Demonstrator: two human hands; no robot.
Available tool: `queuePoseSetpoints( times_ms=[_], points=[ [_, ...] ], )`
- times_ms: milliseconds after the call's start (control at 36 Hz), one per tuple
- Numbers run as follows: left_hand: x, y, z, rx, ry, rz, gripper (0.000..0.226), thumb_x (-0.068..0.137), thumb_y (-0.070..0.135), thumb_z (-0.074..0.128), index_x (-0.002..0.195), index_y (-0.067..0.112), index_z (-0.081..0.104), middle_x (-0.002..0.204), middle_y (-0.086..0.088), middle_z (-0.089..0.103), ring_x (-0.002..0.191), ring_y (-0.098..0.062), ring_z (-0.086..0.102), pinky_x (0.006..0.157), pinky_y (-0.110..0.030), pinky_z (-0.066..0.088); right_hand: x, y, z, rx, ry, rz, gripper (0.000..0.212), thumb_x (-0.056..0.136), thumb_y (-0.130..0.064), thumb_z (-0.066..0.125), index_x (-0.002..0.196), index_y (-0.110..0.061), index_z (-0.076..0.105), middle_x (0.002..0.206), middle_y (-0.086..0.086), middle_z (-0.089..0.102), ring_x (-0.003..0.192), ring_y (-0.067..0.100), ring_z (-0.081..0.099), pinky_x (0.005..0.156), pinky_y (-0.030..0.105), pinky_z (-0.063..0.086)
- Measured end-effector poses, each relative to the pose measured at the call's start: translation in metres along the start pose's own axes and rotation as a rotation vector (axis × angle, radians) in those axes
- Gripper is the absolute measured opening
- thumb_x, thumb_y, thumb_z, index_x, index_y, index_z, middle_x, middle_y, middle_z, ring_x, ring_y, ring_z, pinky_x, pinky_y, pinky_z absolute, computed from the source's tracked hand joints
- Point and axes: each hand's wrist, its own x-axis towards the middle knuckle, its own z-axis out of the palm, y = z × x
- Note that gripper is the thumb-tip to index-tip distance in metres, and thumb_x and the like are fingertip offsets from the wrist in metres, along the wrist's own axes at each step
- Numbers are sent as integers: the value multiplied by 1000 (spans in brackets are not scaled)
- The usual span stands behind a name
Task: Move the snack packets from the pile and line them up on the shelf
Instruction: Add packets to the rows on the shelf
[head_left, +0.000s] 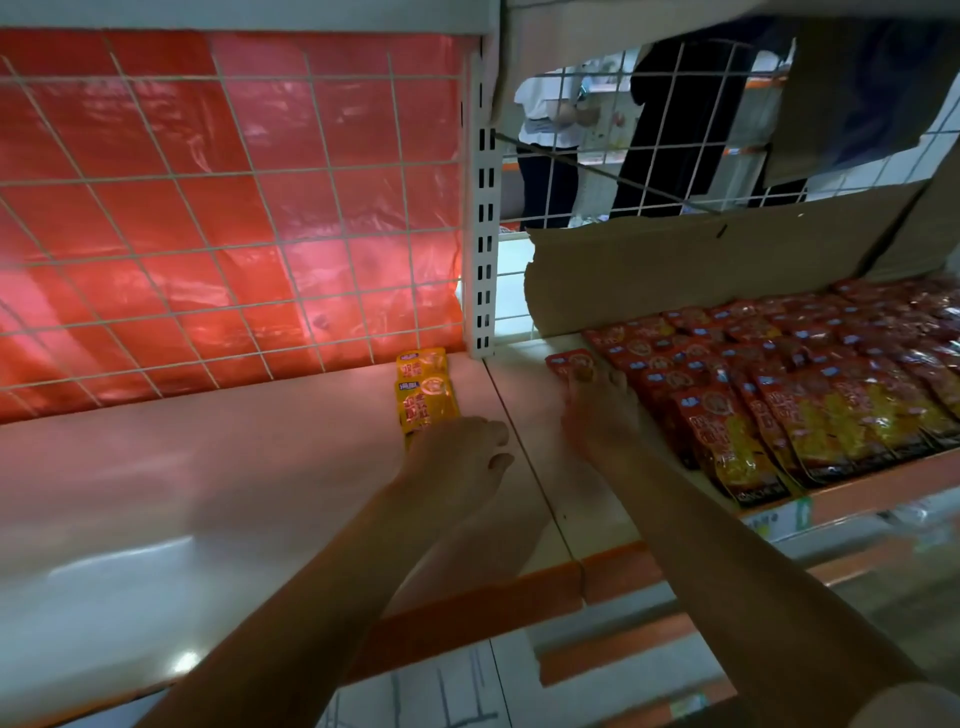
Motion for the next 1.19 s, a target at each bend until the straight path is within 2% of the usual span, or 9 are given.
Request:
queuePoseSetpoints(
  times_ms=[167, 278, 417, 583, 667, 806, 944, 1083, 1194],
  points=[
    [0, -2, -2, -54, -20, -15, 30, 95, 36, 47, 117, 20, 59, 118, -1, 62, 107, -21, 57, 86, -31, 47, 11, -8, -2, 83, -65, 82, 64, 85, -12, 45, 145, -6, 22, 150, 14, 23, 135, 34, 21, 111, 43, 20],
    [0, 0, -5, -65, -23, 5, 32, 95, 36, 47, 121, 20, 58, 122, 1, 61, 110, -20, 57, 89, -30, 46, 17, -10, -2, 77, -94, 65, 56, 94, -21, 38, 146, -7, 20, 151, 16, 21, 137, 35, 18, 111, 45, 19],
    [-5, -4, -7, -94, -7, -8, 32, 96, 35, 46, 122, 20, 57, 121, 0, 60, 108, -19, 55, 77, -23, 36, 24, -10, -3, 82, -123, 53, 55, 99, -35, 29, 146, -8, 20, 151, 17, 21, 136, 35, 20, 109, 47, 20],
    [-8, -8, -10, -106, -8, -19, 30, 97, 34, 46, 120, 20, 58, 117, 1, 62, 105, -18, 56, 73, -24, 35, 27, -15, -4, 47, -128, 40, 54, 99, -36, 32, 145, -10, 24, 151, 17, 20, 136, 36, 19, 109, 46, 21],
    [-8, -9, -12, -115, -4, -31, 31, 97, 34, 45, 122, 21, 56, 118, 0, 62, 104, -18, 56, 72, -23, 35, 22, -23, -8, 44, -75, 8, 56, 94, -25, 42, 144, -7, 24, 150, 15, 21, 136, 34, 19, 109, 44, 21],
    [-15, -21, -16, -116, 31, -81, 32, 97, 33, 44, 125, 22, 53, 118, -1, 62, 105, -22, 57, 80, -28, 44, -12, -49, -5, 144, 65, -148, 54, 84, -7, 45, 137, -2, 40, 146, 22, 31, 137, 39, 23, 111, 42, 18],
    [-33, -54, -15, -38, 38, -161, 31, 95, 31, 45, 124, 23, 51, 118, -3, 61, 105, -25, 57, 83, -32, 45, -55, -105, -9, 232, -107, -382, 81, 70, -43, 21, 138, -3, 40, 145, 19, 35, 128, 36, 34, 105, 37, 28],
    [-71, -101, -26, 42, 92, -280, 34, 98, 33, 37, 129, 24, 50, 124, 3, 58, 110, -17, 55, 94, -29, 44, -79, -177, -3, 210, -154, -541, 57, 91, -12, 44, 146, -10, 27, 152, 9, 23, 137, 29, 24, 110, 31, 19],
    [-114, -148, -47, 56, 125, -346, 35, 99, 34, 37, 129, 23, 51, 125, 4, 59, 109, -13, 56, 97, -25, 42, -98, -233, 2, 196, -156, -600, 57, 92, -13, 43, 147, -12, 25, 153, 5, 20, 136, 25, 22, 108, 28, 20]
  ],
)
